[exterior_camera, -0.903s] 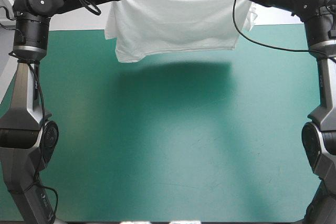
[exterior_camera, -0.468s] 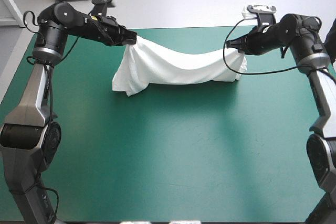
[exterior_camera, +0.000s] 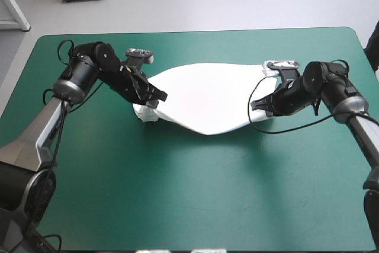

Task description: Fold the cloth

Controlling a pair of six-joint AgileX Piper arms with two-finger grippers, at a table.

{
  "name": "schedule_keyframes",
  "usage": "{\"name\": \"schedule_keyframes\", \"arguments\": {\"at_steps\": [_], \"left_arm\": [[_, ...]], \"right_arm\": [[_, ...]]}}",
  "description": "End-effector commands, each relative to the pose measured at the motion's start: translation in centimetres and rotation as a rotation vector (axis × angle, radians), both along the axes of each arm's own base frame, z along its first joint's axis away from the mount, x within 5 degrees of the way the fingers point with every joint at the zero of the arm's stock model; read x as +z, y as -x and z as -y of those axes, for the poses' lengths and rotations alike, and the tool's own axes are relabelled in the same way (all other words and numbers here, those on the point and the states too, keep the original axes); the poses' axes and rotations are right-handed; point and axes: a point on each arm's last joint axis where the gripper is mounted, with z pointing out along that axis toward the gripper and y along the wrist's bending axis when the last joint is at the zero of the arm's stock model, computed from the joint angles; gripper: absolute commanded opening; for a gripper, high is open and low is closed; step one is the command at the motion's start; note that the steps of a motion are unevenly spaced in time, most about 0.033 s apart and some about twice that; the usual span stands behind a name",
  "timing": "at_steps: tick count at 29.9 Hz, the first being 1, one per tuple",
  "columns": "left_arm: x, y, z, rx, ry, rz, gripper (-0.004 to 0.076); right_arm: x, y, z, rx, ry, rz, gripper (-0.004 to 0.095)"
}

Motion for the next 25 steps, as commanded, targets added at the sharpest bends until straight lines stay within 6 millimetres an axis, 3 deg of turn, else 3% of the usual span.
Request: {"name": "schedule_keyframes", "arguments": {"at_steps": [1,7,14,22,25], "left_arm": [[1.2,4.1,0.0,-0.033,0.003,-0.033,-0.001],[-1.9,7.8,-0.5,-0.058,-0.109,-0.132,-0.001],[-4.7,10.7,-1.6,-0.046,-0.151,-0.224,-0.001],[-6.0,11.4,-1.8,-0.041,-0.154,-0.261,-0.0009],[-6.0,11.4,-1.8,-0.042,-0.154,-0.259,0.0002]], "right_arm": [[1.0,1.8,-0.3,0.021,-0.007,0.047,-0.0013],[-1.1,4.1,-0.7,0.064,0.017,-0.053,-0.0013],[-3.6,7.0,-1.4,0.121,0.079,-0.161,-0.0013],[-4.9,8.5,-1.2,0.147,0.099,-0.257,-0.001],[-4.9,8.7,-1.2,0.161,0.104,-0.271,0.0047]]}}
